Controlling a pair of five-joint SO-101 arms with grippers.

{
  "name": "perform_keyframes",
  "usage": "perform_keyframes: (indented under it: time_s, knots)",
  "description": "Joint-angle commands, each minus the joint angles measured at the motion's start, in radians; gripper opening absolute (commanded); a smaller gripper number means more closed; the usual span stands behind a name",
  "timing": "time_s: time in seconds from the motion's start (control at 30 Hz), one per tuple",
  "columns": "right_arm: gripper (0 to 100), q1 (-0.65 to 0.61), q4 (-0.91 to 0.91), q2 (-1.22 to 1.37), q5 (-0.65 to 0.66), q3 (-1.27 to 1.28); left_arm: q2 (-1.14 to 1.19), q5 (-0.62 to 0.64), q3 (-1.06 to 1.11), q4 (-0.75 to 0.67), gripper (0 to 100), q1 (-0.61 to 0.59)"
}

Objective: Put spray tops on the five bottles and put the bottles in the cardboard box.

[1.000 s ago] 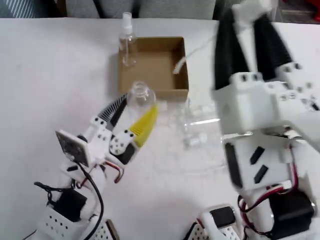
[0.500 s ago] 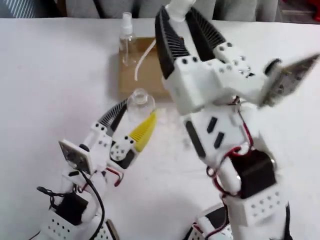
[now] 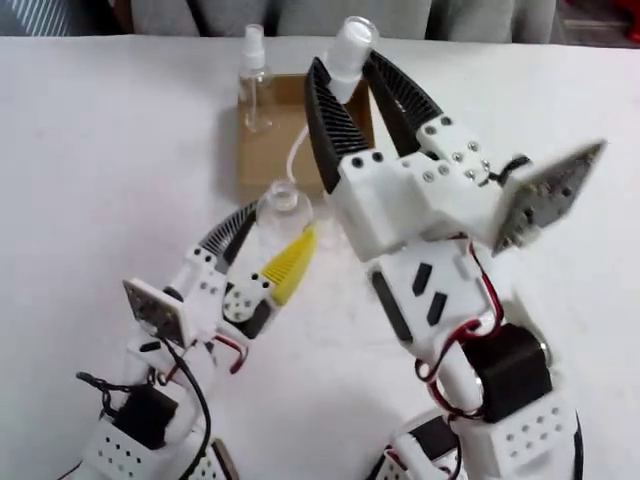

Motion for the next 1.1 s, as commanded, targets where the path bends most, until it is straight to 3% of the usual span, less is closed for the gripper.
perform_keyframes:
  time_s: [0.0, 0.5, 0.97, 1.07]
  knots:
    - [1.6, -0.010, -0.005, -0.013, 0.017, -0.032, -0.022, -0.008, -0.017, 0.038, 2, 0.005]
    - [1.6, -0.010, 0.038, -0.013, 0.008, -0.048, -0.022, -0.009, -0.017, 0.060, 2, 0.010]
    - [1.6, -0.015, 0.031, -0.021, -0.034, 0.112, -0.022, -0.009, -0.017, 0.061, 2, 0.004]
    - [1.8, -0.067, 0.045, -0.022, -0.032, 0.158, -0.022, -0.009, -0.017, 0.061, 2, 0.004]
